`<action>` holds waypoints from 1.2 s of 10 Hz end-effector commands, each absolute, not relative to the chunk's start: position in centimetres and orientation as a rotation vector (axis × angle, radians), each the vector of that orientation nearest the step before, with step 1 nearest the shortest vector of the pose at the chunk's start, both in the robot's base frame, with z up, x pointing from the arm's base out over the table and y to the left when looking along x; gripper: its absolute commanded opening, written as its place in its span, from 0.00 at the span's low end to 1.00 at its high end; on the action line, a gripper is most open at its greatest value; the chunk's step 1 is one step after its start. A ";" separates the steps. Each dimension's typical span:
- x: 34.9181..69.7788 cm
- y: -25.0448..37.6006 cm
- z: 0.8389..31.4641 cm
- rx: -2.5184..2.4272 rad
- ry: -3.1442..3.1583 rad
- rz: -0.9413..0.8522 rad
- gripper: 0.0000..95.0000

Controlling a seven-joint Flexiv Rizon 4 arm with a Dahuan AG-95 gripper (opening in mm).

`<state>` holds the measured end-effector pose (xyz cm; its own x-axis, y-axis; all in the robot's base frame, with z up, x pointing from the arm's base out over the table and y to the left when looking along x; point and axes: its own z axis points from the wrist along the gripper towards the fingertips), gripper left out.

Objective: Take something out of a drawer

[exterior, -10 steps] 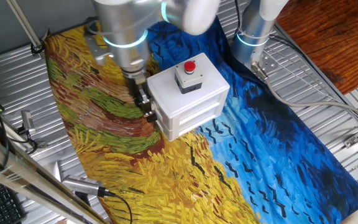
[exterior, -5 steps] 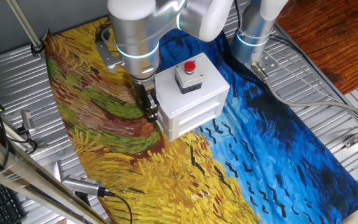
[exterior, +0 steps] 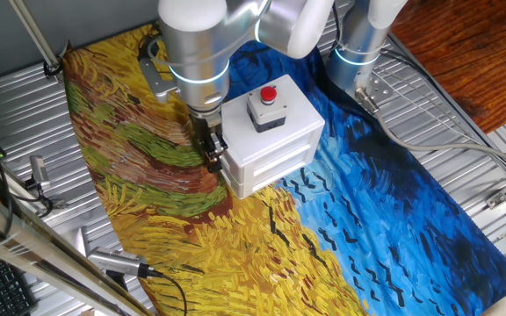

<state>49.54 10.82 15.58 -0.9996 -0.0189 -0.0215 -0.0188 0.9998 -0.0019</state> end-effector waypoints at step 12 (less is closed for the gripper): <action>55.2 10.2 15.8 -0.082 3.141 0.050 0.00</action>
<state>55.43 10.25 15.62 -0.9985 -0.0537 -0.0066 -0.0538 0.9980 0.0326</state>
